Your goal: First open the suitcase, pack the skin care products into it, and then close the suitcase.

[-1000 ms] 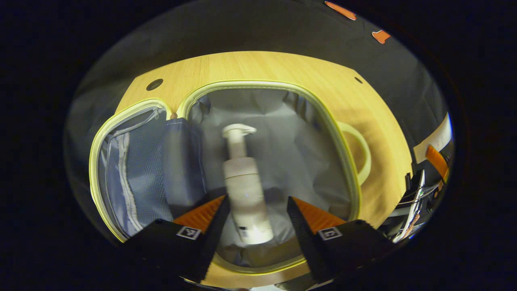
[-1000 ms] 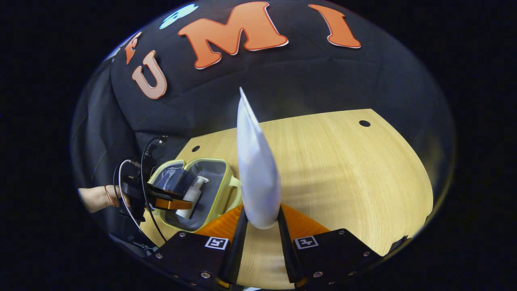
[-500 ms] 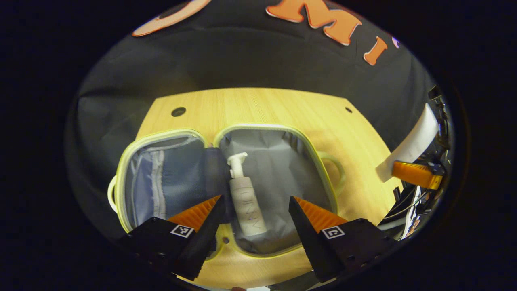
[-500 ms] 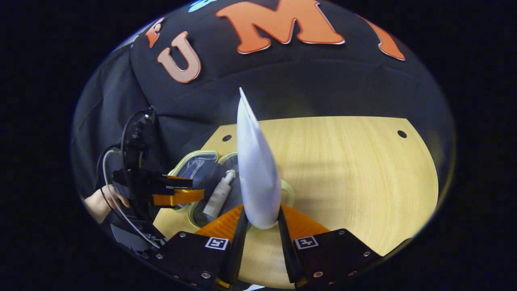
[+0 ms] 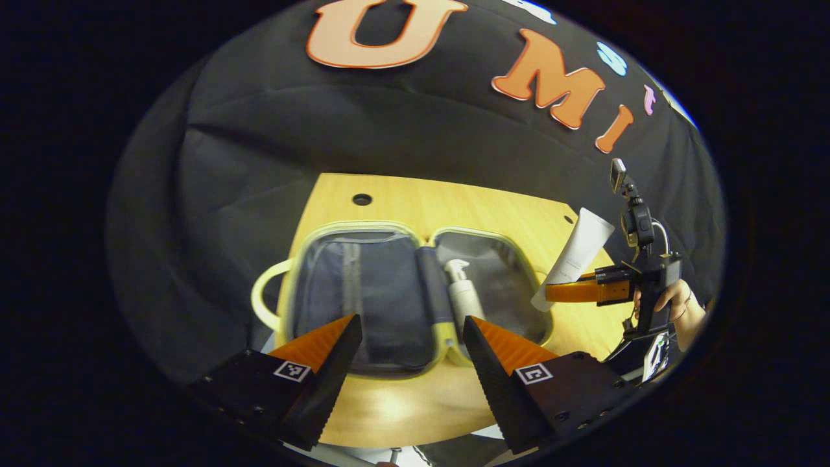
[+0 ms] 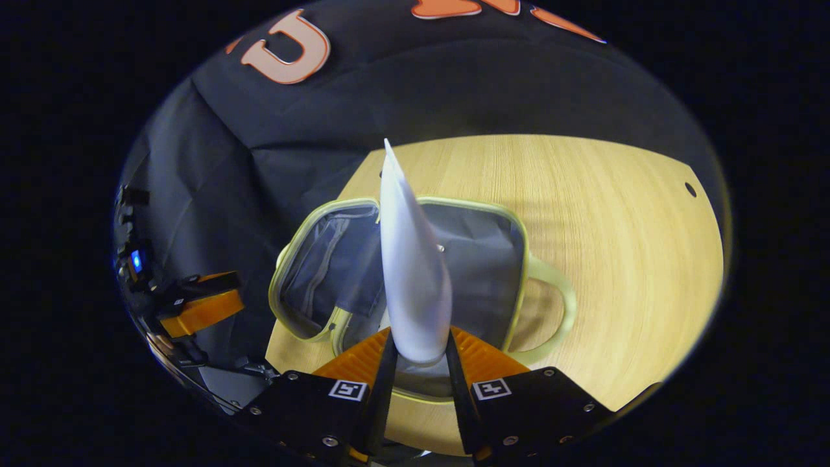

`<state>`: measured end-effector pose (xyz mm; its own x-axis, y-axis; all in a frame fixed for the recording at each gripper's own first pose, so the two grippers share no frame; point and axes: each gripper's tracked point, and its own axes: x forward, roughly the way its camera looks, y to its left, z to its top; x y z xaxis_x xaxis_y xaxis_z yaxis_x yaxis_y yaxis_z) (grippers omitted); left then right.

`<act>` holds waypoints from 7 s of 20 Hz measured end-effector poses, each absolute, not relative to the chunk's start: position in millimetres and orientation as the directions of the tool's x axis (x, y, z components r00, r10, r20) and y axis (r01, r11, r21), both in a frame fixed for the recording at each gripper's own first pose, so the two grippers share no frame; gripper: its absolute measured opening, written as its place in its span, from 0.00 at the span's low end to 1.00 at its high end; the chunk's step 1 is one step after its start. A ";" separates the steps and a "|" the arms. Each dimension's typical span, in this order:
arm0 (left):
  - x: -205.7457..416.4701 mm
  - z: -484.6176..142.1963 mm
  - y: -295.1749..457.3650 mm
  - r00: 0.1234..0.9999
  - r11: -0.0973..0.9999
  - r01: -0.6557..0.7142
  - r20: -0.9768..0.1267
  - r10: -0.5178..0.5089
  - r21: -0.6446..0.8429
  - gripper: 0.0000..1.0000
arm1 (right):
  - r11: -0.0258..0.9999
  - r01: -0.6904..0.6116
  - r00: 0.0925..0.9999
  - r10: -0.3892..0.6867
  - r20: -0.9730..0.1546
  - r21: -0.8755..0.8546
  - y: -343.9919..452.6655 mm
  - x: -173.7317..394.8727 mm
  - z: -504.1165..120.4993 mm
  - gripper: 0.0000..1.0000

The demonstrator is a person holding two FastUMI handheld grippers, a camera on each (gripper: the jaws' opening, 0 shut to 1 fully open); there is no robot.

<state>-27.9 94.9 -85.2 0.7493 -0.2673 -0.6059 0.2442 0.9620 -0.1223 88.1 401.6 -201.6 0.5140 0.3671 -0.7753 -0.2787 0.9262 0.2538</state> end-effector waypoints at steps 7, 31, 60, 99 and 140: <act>-43.0 -121.6 171.6 0.727 0.984 0.135 -0.663 -0.177 -0.116 0.98 | 0.966 -0.147 0.407 0.255 -0.877 0.212 414.2 106.7 -277.0 0.45; 27.0 -97.7 282.5 0.894 0.984 0.060 -0.429 -0.127 -0.166 0.98 | 0.944 -0.145 0.708 0.309 -0.635 0.298 426.9 89.2 -128.7 0.95; 121.1 -176.4 264.2 0.822 0.937 0.101 -0.503 -0.268 -0.335 0.07 | 0.968 -0.013 0.727 0.182 -0.663 0.252 373.0 75.3 -122.5 0.96; 69.8 -89.3 -280.4 0.837 0.945 0.316 -0.495 -0.232 0.090 0.07 | 0.971 -0.037 0.871 0.147 -0.468 0.235 4.2 15.7 -78.6 0.95; 40.4 165.4 -248.4 0.977 0.997 0.067 0.202 -0.072 0.030 0.99 | 0.997 -0.011 0.998 0.016 0.059 -0.073 61.5 64.1 113.0 0.95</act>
<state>40.4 -248.4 165.4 0.9768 -0.0717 0.2017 0.0670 0.9973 0.0297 64.1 61.5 113.0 0.9982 0.0156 0.0586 -0.0113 0.9973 -0.0728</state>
